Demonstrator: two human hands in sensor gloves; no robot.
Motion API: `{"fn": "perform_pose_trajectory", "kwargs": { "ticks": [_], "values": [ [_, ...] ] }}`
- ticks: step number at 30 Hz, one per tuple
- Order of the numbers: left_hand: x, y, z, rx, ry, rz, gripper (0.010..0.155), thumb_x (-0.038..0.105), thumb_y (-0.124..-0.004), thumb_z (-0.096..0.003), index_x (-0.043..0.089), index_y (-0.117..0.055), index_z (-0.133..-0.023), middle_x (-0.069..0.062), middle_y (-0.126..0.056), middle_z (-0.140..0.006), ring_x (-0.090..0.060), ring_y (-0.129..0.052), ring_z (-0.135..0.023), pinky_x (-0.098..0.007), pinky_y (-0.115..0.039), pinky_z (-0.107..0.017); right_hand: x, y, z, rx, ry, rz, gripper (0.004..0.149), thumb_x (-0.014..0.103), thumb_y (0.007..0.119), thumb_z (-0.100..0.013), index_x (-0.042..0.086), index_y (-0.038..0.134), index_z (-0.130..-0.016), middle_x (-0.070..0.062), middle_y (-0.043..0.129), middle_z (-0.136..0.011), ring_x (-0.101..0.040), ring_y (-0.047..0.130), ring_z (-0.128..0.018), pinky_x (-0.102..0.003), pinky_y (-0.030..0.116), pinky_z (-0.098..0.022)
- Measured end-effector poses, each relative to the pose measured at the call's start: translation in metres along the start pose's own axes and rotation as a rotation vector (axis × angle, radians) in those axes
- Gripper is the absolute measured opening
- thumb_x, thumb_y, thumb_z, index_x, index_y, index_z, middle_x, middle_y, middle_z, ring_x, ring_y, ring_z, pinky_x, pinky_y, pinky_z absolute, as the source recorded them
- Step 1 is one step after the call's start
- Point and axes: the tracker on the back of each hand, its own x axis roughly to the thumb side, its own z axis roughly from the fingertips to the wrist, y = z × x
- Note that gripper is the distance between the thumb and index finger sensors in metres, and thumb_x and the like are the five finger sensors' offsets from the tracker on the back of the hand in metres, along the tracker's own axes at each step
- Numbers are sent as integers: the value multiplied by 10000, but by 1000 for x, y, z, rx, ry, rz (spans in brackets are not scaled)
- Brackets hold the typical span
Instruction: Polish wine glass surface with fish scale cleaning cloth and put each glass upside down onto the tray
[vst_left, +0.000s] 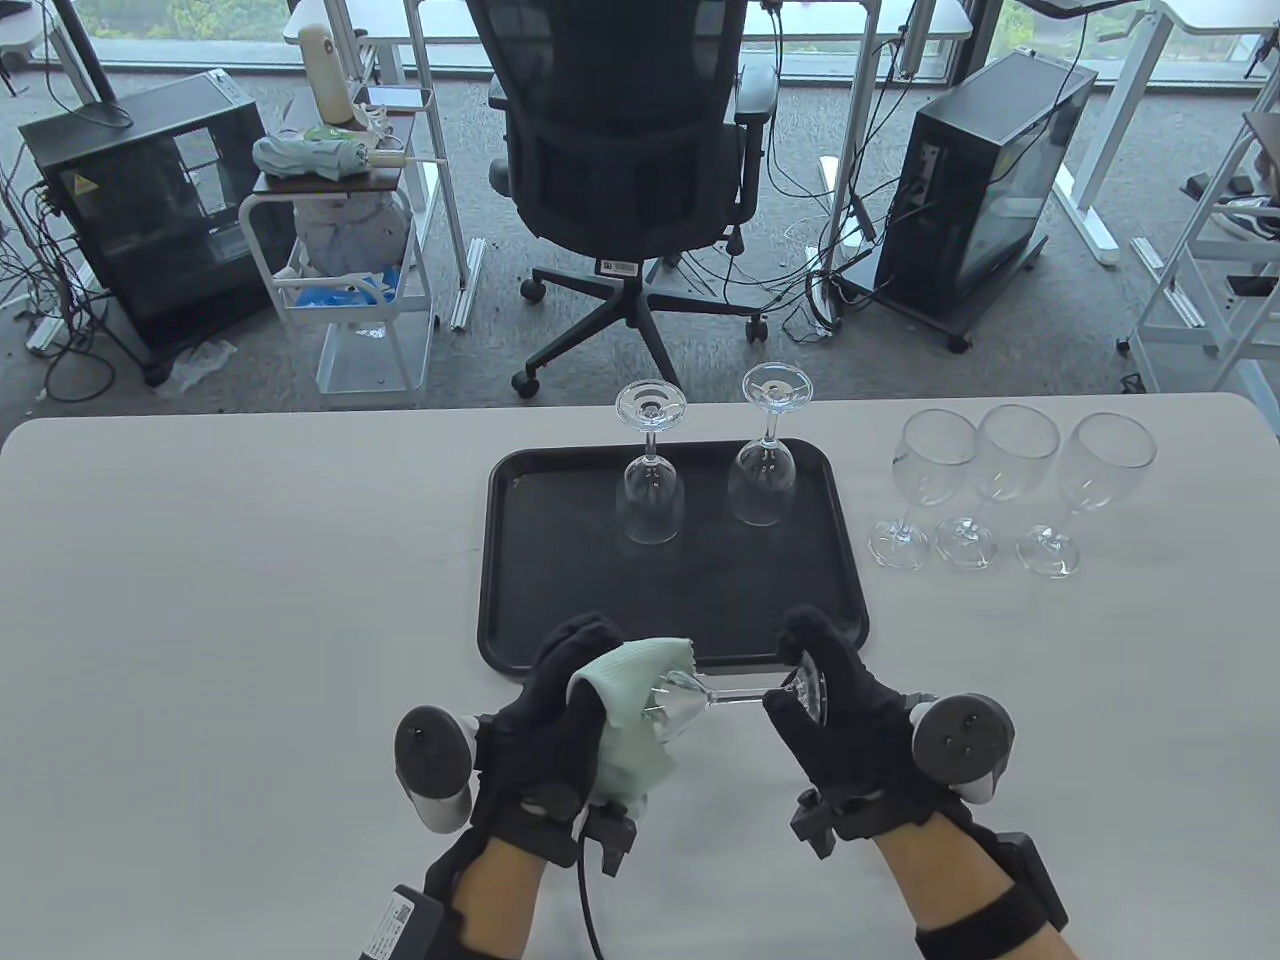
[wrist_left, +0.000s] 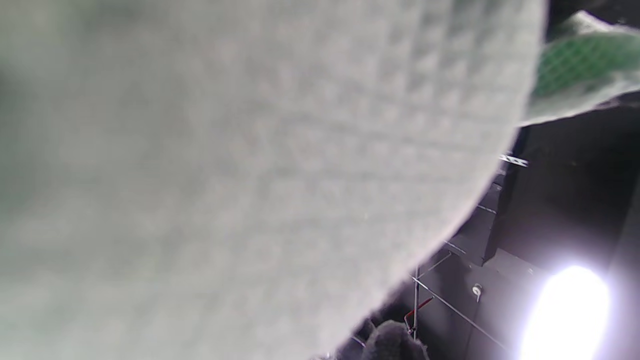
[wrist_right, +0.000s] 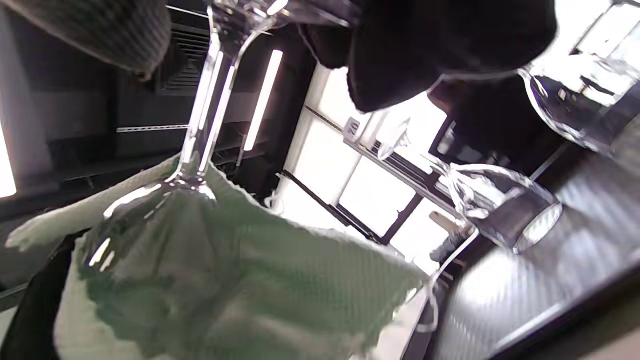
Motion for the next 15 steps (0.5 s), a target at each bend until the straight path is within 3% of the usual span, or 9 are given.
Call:
{"fn": "perform_pose_trajectory", "kwargs": {
  "ticks": [5,8,11,15],
  "values": [
    [2,0,-1,-2,0,17,578,665,-673,-532,337,-662,-1008,-39,-598,-1120,-373,-701,-965,-583,-844,-491,10,-3,2,-44,-258,255,905,653,773,-470,252,232,-1074,-180,535,-1048,-356,895,-610,-437,870,-387],
    [-3,-1,-1,-16,36,73,584,662,-667,-538,337,-645,-1023,-43,-584,-1127,-376,-690,-971,-588,-837,-498,14,-5,3,-71,-338,345,929,650,792,-460,257,204,-1064,-173,524,-1049,-344,899,-619,-427,880,-397],
    [-4,-2,0,-15,49,70,597,663,-656,-542,363,-600,-1055,-44,-576,-1131,-377,-689,-970,-581,-840,-497,11,-4,2,-73,-248,238,869,643,789,-472,278,279,-1075,-175,585,-1001,-337,903,-578,-402,880,-364],
    [1,1,0,-1,7,15,599,670,-655,-535,359,-617,-1045,-36,-575,-1132,-371,-691,-971,-572,-842,-488,4,-1,-1,3,23,-3,826,673,759,-490,269,363,-1092,-195,630,-972,-325,909,-505,-382,870,-295]
  ]
}}
